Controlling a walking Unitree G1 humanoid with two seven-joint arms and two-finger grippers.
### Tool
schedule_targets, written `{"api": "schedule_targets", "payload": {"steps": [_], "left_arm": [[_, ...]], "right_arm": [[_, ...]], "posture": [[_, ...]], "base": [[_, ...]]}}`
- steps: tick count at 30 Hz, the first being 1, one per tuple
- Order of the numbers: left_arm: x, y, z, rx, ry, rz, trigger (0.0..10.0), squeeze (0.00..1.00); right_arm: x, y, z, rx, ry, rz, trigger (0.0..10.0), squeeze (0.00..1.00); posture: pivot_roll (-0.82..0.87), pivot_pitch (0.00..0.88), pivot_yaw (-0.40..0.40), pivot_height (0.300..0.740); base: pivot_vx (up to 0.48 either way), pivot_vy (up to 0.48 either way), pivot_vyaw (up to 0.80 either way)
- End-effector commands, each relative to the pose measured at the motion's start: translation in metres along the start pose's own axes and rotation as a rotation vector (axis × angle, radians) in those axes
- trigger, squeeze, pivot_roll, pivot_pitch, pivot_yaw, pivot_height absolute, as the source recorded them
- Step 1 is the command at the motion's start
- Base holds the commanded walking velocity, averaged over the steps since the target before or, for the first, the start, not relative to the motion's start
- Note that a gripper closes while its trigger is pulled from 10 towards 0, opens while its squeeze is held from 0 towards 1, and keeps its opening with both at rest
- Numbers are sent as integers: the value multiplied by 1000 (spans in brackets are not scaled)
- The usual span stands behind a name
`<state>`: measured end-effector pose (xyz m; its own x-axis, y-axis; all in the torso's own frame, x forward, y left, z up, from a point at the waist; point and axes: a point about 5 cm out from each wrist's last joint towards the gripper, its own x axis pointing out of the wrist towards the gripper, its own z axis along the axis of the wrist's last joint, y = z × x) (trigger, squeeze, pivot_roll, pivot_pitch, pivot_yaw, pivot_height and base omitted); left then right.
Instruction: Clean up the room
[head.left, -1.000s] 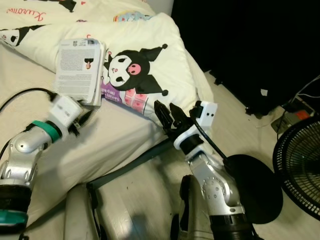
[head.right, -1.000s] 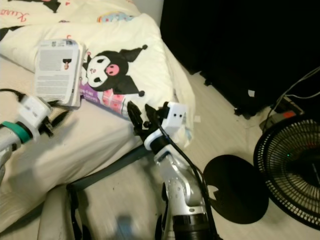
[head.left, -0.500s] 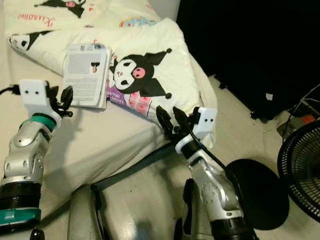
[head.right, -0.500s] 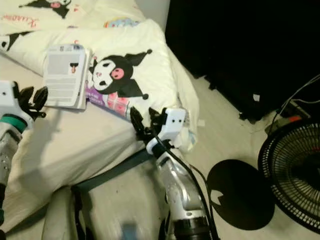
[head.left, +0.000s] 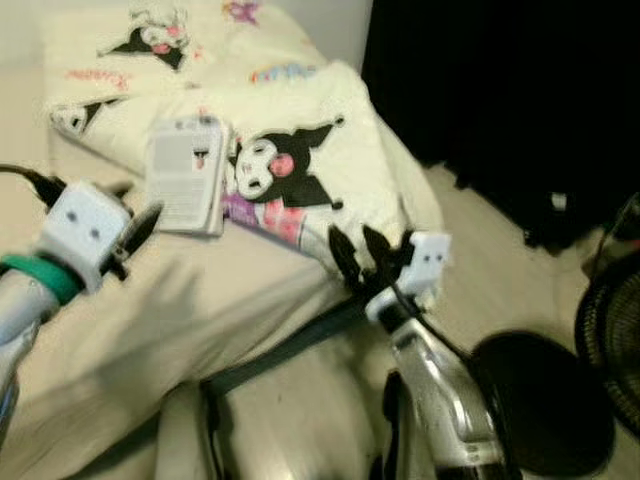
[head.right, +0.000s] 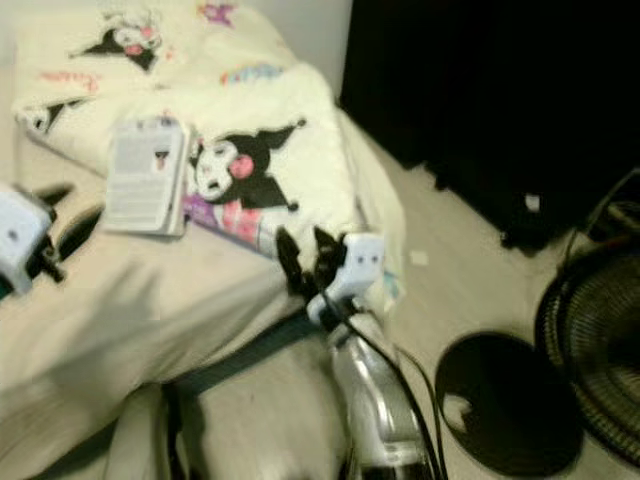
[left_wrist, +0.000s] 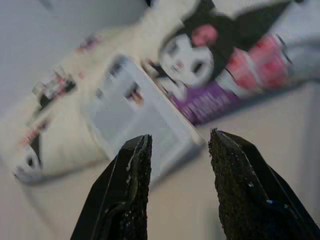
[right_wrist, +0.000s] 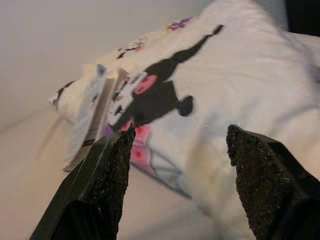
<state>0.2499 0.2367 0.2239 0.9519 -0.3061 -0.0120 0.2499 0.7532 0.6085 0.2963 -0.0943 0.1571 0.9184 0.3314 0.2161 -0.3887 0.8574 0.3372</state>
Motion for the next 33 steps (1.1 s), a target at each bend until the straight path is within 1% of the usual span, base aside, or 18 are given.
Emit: {"api": "schedule_targets", "payload": {"steps": [1,3,5,7,9,11,13,14,16,17,18,19,21,23,27,29,32,33], "left_arm": [[1,11,-3,153,15,72,10000,0],[1,11,-3,153,15,72,10000,0],[1,21,-6,398,10,147,10000,0],[-7,25,-8,547,37,204,10000,0],[-11,22,-14,591,78,253,10000,0],[-10,20,-20,564,103,276,10000,0],[3,11,-36,398,152,343,10000,0],[3,11,-36,398,152,343,10000,0],[20,4,-43,246,148,400,10000,0],[20,4,-43,246,148,400,10000,0],[43,-4,-40,135,114,445,10000,0],[49,-6,-38,112,101,448,10000,0],[53,-7,-36,101,93,447,10000,0],[55,-5,-34,132,68,427,10000,0],[53,1,-36,141,72,442,10000,0],[52,3,-36,153,79,453,10000,0],[49,6,-40,205,112,466,10000,0],[49,7,-49,225,152,471,10000,0]], "right_arm": [[2,6,-6,8,22,30,10000,0],[2,6,-6,8,22,30,10000,0],[5,8,-5,-4,19,42,10000,0],[5,6,-2,-10,6,26,10000,0],[2,-1,-4,-17,7,-26,10000,0],[0,-6,-6,-28,12,-58,10000,0],[1,-18,-8,-71,7,-130,10000,0],[1,-18,-8,-71,7,-130,10000,0],[5,-28,-5,-124,-9,-178,10000,0],[5,-28,-5,-124,-9,-178,10000,0],[20,-37,14,-231,-77,-194,10000,0],[26,-40,22,-262,-103,-199,10000,0],[29,-42,27,-278,-119,-203,10000,0],[40,-64,33,-280,-104,-290,10000,0],[48,-75,32,-255,-69,-338,10000,0],[52,-72,25,-227,-43,-322,10000,0],[62,-56,14,-150,-10,-249,10000,0],[69,-37,9,-86,-4,-149,10000,0]], "posture": [[108,93,53,465],[108,93,53,465],[91,78,47,465],[91,78,47,465],[90,76,47,465],[96,77,38,465],[104,82,24,465],[104,82,24,465],[112,82,15,465],[112,82,15,465],[106,79,12,465],[106,79,12,465],[106,79,12,465],[108,84,21,465],[116,94,22,465],[132,100,17,465],[145,106,11,465],[156,114,2,465]], "base": [[0,0,0],[0,0,0],[0,0,0],[0,0,0],[0,0,0],[0,0,0],[0,0,0],[0,0,0],[0,0,0],[0,0,0],[0,0,0],[0,0,0],[0,0,0],[0,0,0],[0,0,0],[0,0,0],[0,0,0],[0,0,0]]}}
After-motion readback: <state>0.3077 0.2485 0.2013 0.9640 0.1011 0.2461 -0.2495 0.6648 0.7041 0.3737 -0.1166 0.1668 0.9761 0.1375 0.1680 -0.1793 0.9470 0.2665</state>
